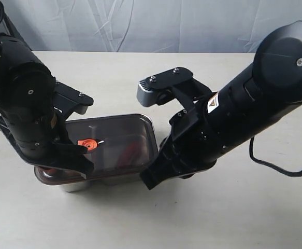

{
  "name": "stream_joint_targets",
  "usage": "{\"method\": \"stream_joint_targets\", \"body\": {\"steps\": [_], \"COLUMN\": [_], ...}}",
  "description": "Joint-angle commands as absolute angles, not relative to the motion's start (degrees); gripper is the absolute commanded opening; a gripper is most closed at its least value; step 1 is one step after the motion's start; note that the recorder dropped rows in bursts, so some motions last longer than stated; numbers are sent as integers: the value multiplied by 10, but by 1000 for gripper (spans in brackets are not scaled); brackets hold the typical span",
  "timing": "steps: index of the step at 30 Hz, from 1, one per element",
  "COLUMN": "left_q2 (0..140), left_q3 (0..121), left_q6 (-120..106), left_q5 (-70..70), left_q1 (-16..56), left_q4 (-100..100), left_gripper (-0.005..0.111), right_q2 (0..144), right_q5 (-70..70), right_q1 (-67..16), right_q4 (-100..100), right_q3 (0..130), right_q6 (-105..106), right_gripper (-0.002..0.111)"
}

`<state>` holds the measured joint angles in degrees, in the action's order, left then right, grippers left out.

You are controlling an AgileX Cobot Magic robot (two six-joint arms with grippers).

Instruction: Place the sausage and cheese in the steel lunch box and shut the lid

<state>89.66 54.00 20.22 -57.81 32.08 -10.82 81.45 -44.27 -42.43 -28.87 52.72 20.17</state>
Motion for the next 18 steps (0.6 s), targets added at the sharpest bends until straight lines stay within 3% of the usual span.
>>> {"method": "stream_joint_targets", "body": {"steps": [1,18], "left_q2": [897,897], "left_q3": [542,542], "left_q6": [202,191], "left_q5": [-577,-567], "left_q1": [319,319], "left_q4": [-106,-99], "left_gripper": [0,0], "right_q2": [826,911], "right_q5": [-459,-408], "right_q1": [-432,-474], "right_q4": [-290,-304], "right_q3": [530,530], "right_q6": [206,206], "right_gripper": [-1,-1]}}
